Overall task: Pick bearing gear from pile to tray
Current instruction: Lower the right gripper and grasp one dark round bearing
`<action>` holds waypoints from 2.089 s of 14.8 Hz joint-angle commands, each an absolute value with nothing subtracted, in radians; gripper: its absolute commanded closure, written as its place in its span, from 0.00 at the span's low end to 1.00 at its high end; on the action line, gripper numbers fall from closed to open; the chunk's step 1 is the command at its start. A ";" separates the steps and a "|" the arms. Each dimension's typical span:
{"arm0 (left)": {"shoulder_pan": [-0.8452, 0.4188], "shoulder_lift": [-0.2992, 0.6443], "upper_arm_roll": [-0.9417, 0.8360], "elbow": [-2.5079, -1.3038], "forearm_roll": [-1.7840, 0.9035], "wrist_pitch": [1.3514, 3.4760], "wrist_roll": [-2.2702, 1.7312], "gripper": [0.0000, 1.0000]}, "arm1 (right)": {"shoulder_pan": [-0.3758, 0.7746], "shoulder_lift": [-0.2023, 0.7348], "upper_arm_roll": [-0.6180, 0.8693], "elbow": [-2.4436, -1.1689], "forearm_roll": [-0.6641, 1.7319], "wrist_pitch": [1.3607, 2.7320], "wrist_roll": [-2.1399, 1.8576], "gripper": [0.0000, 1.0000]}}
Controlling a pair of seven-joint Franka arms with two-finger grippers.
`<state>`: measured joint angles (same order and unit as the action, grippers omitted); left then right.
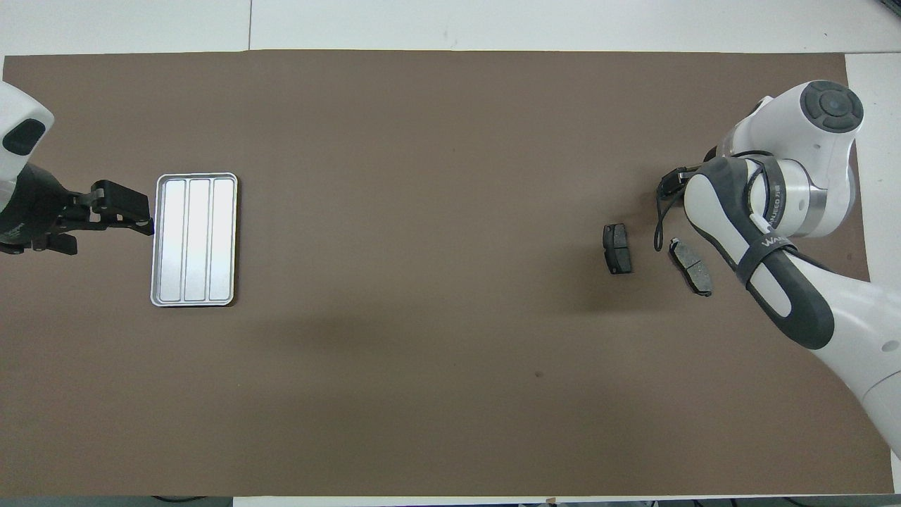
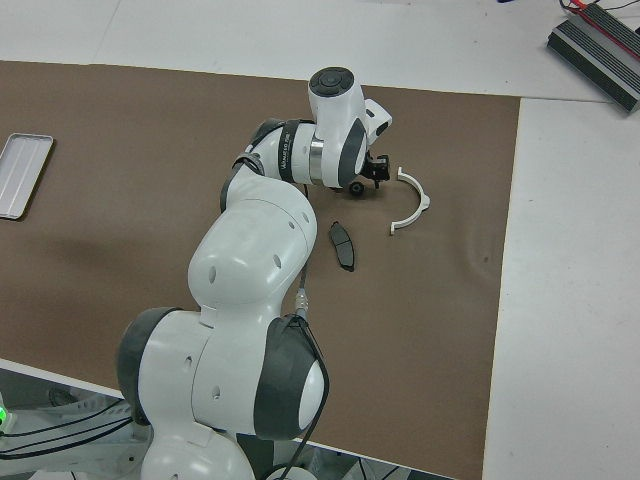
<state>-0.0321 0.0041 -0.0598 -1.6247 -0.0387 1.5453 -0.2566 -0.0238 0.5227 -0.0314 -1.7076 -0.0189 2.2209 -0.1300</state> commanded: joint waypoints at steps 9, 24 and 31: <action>-0.028 -0.021 -0.063 -1.647 -0.048 1.540 -0.250 0.00 | -0.021 0.491 -0.023 -1.721 -0.009 2.207 -0.144 0.02; -0.028 -0.021 -0.063 -1.647 -0.048 1.540 -0.250 0.00 | -0.028 0.491 -0.023 -1.733 -0.009 2.217 -0.152 0.24; -0.028 -0.021 -0.063 -1.647 -0.048 1.540 -0.250 0.00 | -0.031 0.491 -0.023 -1.753 -0.009 2.229 -0.155 0.27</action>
<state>-0.0321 0.0041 -0.0599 -1.6247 -0.0387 1.5453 -0.2566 -0.0198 0.5075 -0.0289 -1.7236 -0.0189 2.2172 -0.1310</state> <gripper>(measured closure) 0.000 0.300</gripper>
